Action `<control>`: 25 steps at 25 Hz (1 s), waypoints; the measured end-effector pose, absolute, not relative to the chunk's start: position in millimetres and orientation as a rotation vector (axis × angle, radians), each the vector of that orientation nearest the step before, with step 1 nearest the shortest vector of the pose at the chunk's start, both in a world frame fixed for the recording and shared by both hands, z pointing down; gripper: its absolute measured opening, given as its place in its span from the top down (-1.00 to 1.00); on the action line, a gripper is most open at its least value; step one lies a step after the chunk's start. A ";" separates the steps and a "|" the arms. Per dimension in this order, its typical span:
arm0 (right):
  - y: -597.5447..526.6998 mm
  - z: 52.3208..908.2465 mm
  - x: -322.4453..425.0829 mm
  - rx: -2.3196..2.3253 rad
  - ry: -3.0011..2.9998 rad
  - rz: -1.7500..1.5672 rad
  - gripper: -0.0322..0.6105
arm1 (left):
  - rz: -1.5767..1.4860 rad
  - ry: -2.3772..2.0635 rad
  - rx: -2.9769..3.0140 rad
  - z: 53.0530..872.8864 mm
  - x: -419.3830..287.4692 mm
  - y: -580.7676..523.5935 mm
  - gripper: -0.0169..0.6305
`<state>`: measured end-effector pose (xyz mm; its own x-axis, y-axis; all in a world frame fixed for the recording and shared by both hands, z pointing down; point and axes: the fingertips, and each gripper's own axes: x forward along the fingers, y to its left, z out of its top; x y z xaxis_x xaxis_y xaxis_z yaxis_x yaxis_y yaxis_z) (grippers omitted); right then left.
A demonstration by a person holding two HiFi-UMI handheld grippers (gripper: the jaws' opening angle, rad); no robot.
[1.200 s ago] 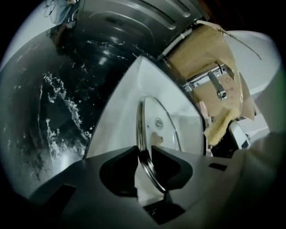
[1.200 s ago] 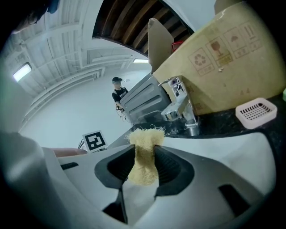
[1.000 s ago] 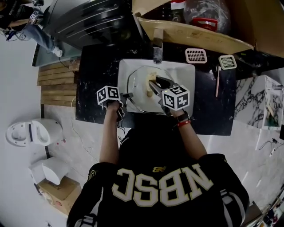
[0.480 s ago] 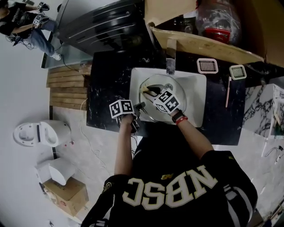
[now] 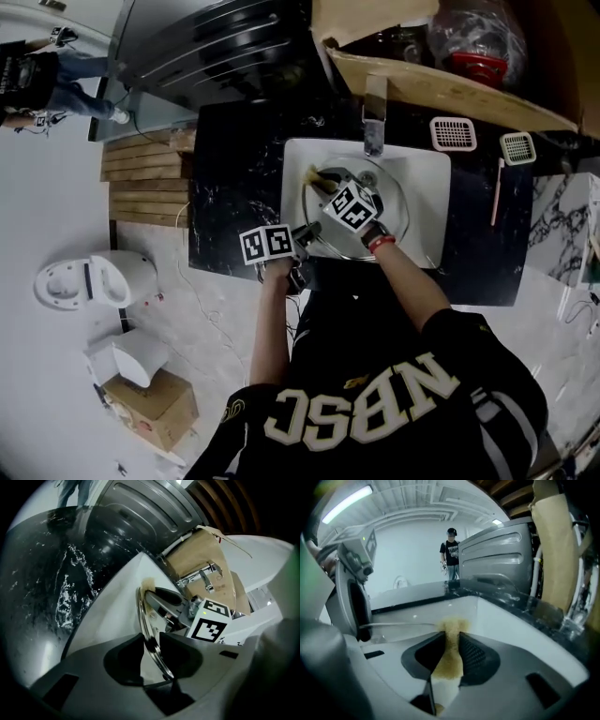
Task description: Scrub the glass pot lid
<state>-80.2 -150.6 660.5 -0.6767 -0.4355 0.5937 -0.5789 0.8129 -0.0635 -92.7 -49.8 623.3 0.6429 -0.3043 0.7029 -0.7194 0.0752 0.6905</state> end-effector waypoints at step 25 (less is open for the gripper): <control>-90.9 749.1 97.0 0.557 -1.812 0.580 0.63 | 0.353 -0.908 1.560 620.4 -95.9 -46.7 0.56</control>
<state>97.0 -90.9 749.1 -0.2892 -0.0913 0.9529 -0.6279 0.7695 -0.1168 -95.9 -46.7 620.4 0.6455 -0.3448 0.6815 -0.7145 0.0429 0.6983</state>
